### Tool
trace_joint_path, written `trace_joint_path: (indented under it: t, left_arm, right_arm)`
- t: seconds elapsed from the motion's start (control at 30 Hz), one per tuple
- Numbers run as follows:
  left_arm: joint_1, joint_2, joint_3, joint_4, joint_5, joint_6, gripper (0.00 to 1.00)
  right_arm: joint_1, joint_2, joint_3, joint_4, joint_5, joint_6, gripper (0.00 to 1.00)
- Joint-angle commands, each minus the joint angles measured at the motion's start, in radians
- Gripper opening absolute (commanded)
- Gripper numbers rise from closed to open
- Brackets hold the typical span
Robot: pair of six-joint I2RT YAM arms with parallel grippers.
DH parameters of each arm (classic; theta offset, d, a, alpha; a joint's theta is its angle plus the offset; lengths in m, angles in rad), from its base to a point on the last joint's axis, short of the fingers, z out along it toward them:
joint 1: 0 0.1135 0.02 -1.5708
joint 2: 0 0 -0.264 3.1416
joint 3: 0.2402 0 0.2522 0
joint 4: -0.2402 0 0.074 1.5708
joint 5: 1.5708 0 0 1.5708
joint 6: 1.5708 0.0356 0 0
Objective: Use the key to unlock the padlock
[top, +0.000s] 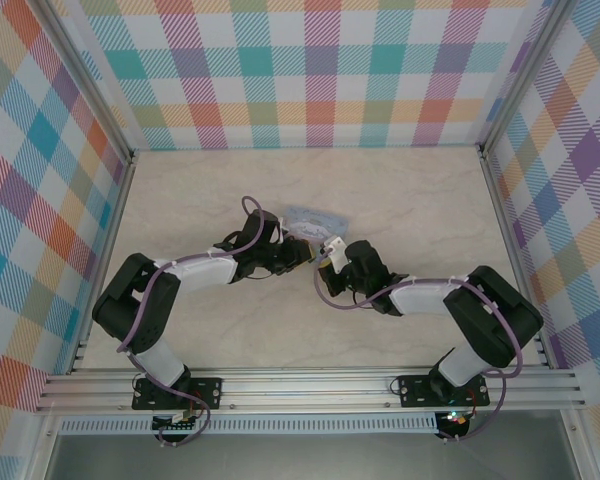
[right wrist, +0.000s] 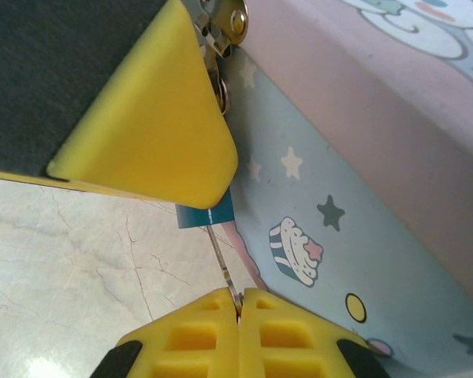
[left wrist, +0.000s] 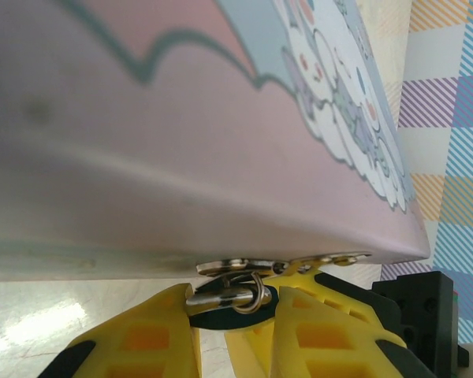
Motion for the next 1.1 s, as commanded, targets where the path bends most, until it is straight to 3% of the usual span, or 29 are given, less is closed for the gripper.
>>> trace_joint_path:
  t: [0.0,0.33,0.47,0.8,1.07]
  left_arm:
    - [-0.029,-0.026,0.008,-0.011,0.123,0.005,0.21]
    - [-0.029,-0.033,0.003,-0.013,0.134,0.001,0.21]
    - [-0.030,-0.030,-0.002,-0.001,0.141,-0.012,0.21]
    - [-0.030,-0.028,-0.019,0.014,0.097,-0.023,0.21]
    - [-0.030,-0.027,-0.012,0.002,0.097,-0.012,0.21]
  right_arm:
    - [0.006,0.019,0.073,0.121,-0.044,-0.012,0.01]
    - [0.000,0.043,0.110,0.142,-0.056,-0.077,0.00]
    - [-0.005,0.034,0.108,0.207,-0.096,-0.077,0.01]
    - [-0.012,0.008,0.102,0.181,-0.201,-0.019,0.01]
    - [-0.010,0.014,0.099,0.193,-0.179,-0.013,0.01]
